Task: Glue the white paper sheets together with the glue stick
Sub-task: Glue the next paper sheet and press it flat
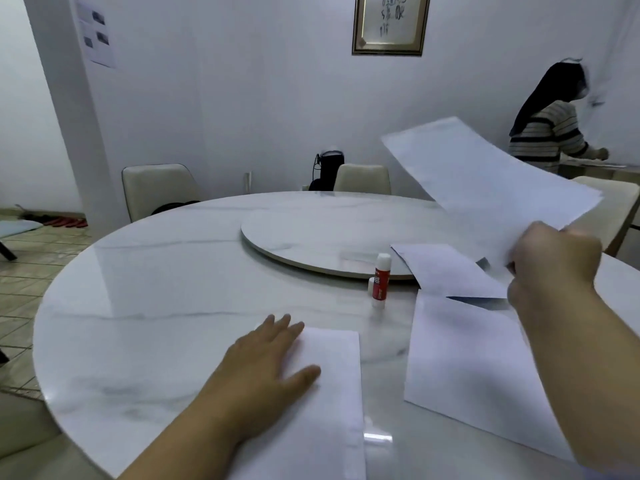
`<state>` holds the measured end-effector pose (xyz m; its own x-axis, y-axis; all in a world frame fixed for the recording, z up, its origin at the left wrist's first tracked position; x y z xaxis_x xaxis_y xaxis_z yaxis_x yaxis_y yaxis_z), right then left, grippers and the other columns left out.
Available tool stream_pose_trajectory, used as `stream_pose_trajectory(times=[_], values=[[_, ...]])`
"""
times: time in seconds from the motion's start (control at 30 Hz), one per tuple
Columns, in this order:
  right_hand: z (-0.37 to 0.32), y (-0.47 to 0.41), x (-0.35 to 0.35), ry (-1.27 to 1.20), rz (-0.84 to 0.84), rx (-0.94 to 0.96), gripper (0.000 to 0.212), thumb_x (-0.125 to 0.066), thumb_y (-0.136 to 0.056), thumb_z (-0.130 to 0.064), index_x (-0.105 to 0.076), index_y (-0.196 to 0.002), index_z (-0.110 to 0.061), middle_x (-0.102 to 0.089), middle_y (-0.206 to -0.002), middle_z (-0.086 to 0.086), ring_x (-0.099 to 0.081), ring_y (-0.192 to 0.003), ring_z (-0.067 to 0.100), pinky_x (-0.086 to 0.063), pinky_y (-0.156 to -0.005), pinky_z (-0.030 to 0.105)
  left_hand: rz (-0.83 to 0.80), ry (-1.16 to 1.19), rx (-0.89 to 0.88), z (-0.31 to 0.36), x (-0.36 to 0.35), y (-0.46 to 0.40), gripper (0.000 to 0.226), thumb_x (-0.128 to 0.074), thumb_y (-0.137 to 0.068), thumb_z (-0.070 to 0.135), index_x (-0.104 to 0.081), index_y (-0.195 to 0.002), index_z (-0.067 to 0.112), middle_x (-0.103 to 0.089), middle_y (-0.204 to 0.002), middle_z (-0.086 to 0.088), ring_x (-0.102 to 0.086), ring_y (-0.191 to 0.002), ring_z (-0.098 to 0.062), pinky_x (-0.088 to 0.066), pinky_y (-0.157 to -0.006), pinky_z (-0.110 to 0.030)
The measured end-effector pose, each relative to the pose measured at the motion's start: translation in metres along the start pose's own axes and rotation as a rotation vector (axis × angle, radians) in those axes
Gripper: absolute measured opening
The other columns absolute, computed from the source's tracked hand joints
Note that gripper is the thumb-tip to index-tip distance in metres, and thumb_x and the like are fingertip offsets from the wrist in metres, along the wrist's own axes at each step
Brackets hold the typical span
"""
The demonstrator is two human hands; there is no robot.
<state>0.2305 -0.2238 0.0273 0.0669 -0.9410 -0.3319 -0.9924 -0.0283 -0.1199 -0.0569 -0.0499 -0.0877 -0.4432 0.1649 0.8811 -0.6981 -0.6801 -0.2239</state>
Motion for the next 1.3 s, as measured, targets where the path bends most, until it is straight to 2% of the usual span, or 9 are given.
stream_pose_trajectory(times=[0.17, 0.3, 0.37, 0.47, 0.63, 0.83, 1.03, 1.2, 1.3], values=[[0.051, -0.03, -0.026, -0.222, 0.055, -0.433, 0.041, -0.031, -0.092, -0.005, -0.062, -0.113, -0.022, -0.065, -0.113, -0.002, -0.062, -0.097, 0.019, -0.055, -0.089, 0.037, -0.037, -0.107, 0.041, -0.002, -0.005, -0.004, 0.068, -0.033, -0.085, 0.066, -0.016, -0.146, 0.041, -0.005, -0.157, 0.019, 0.001, -0.144, -0.001, -0.002, -0.116, -0.024], [0.097, -0.036, -0.045, -0.127, -0.081, -0.489, 0.04, -0.037, -0.092, 0.005, -0.048, -0.129, -0.006, -0.055, -0.133, 0.017, -0.058, -0.085, 0.026, -0.056, -0.06, 0.033, -0.017, -0.082, 0.048, -0.002, -0.002, -0.005, 0.064, -0.036, -0.086, 0.063, -0.02, -0.145, 0.042, -0.008, -0.156, 0.021, -0.001, -0.143, 0.0, -0.004, -0.116, -0.024], [0.109, -0.037, -0.045, -0.136, -0.089, -0.523, 0.044, -0.034, -0.096, 0.002, -0.037, -0.139, -0.002, -0.046, -0.142, 0.017, -0.056, -0.102, 0.027, -0.058, -0.071, 0.028, -0.018, -0.076, 0.047, -0.002, -0.003, -0.005, 0.063, -0.036, -0.086, 0.062, -0.021, -0.144, 0.042, -0.009, -0.156, 0.022, -0.001, -0.143, 0.001, -0.005, -0.116, -0.024], [0.119, -0.044, -0.039, -0.117, -0.034, -0.595, 0.041, -0.033, -0.096, -0.003, -0.043, -0.135, -0.005, -0.051, -0.138, 0.015, -0.055, -0.119, 0.03, -0.051, -0.095, 0.042, -0.011, -0.064, 0.045, -0.003, -0.002, -0.005, 0.063, -0.037, -0.085, 0.062, -0.022, -0.144, 0.043, -0.01, -0.155, 0.023, -0.002, -0.142, 0.002, -0.005, -0.116, -0.024], [0.118, -0.044, -0.042, -0.009, -0.154, -0.505, 0.044, -0.055, -0.088, 0.011, -0.049, -0.131, 0.002, -0.055, -0.128, 0.017, -0.058, -0.114, 0.032, -0.053, -0.085, 0.036, -0.014, -0.054, 0.042, -0.004, -0.004, -0.007, 0.064, -0.037, -0.085, 0.063, -0.023, -0.144, 0.043, -0.011, -0.155, 0.024, -0.003, -0.142, 0.002, -0.006, -0.116, -0.024], [0.117, -0.051, -0.045, 0.311, -0.28, -0.399, 0.039, -0.07, -0.079, 0.003, -0.058, -0.116, 0.003, -0.067, -0.115, 0.019, -0.066, -0.105, 0.032, -0.05, -0.098, 0.04, -0.02, -0.052, 0.042, -0.003, -0.003, -0.007, 0.063, -0.038, -0.085, 0.063, -0.023, -0.143, 0.043, -0.011, -0.155, 0.023, -0.003, -0.142, 0.002, -0.006, -0.115, -0.024], [0.102, -0.061, -0.045, 0.545, -0.401, -0.277, 0.047, -0.069, -0.076, 0.006, -0.055, -0.121, 0.01, -0.062, -0.116, 0.028, -0.059, -0.084, 0.03, -0.053, -0.085, 0.044, -0.039, -0.059, 0.056, -0.003, -0.003, -0.007, 0.063, -0.038, -0.086, 0.062, -0.022, -0.144, 0.042, -0.011, -0.156, 0.021, -0.001, -0.144, -0.001, -0.006, -0.116, -0.025], [0.112, -0.054, -0.042, 0.345, -0.38, -0.435, 0.043, -0.056, -0.086, 0.009, -0.049, -0.128, 0.003, -0.055, -0.087, 0.016, -0.058, -0.071, 0.027, -0.054, -0.063, 0.03, -0.04, -0.059, 0.062, -0.004, -0.004, -0.006, 0.064, -0.038, -0.085, 0.063, -0.023, -0.144, 0.043, -0.012, -0.156, 0.021, -0.002, -0.143, -0.001, -0.006, -0.116, -0.025], [0.118, -0.05, -0.044, 0.301, -0.341, -0.473, 0.04, -0.047, -0.093, 0.009, -0.046, -0.132, 0.002, -0.051, -0.078, 0.013, -0.051, -0.063, 0.023, -0.051, -0.033, 0.023, -0.034, -0.059, 0.059, -0.004, -0.004, -0.007, 0.064, -0.038, -0.085, 0.063, -0.023, -0.143, 0.043, -0.012, -0.156, 0.021, -0.003, -0.143, 0.0, -0.006, -0.116, -0.025]])
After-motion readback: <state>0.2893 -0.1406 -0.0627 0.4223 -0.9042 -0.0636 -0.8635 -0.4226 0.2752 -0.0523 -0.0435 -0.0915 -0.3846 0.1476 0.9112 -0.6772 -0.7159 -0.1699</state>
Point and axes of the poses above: each hand's wrist, its own y-axis away from the middle knuckle, its own x-axis out of the back of the hand, z = x × y, the point moved 7 cm from there along -y, towards the middle knuckle
